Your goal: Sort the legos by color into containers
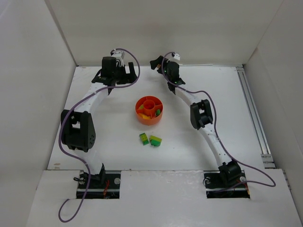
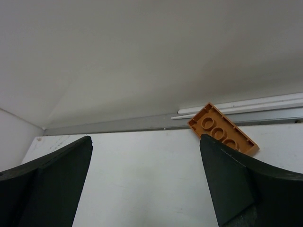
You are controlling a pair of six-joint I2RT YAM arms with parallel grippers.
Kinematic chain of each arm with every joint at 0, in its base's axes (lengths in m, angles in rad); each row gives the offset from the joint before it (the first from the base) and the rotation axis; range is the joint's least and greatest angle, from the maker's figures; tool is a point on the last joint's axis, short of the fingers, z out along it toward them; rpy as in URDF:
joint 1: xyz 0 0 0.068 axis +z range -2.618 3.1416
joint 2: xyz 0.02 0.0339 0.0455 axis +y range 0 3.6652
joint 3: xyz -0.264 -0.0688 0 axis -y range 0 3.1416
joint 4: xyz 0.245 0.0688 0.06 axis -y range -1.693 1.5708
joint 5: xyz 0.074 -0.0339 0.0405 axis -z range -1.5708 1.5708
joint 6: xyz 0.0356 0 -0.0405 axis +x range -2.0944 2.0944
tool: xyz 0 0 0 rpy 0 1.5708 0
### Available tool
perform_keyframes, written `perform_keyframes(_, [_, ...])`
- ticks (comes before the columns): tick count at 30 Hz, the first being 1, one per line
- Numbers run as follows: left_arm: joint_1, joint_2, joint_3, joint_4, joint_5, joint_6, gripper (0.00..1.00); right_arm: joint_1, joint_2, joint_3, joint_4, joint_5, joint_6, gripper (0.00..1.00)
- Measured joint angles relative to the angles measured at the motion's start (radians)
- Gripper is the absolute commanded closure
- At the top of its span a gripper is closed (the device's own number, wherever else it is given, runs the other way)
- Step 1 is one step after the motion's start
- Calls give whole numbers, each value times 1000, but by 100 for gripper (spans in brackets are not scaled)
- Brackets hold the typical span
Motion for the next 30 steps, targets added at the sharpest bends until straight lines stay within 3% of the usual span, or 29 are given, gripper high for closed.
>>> perform_keyframes(9, [15,0,0,-7,1,0,1,0,8,0,-26,0,45,0])
perform_keyframes(30, [15,0,0,-32,-28,-24,1,-5,-46,-7,-278,2,95,0])
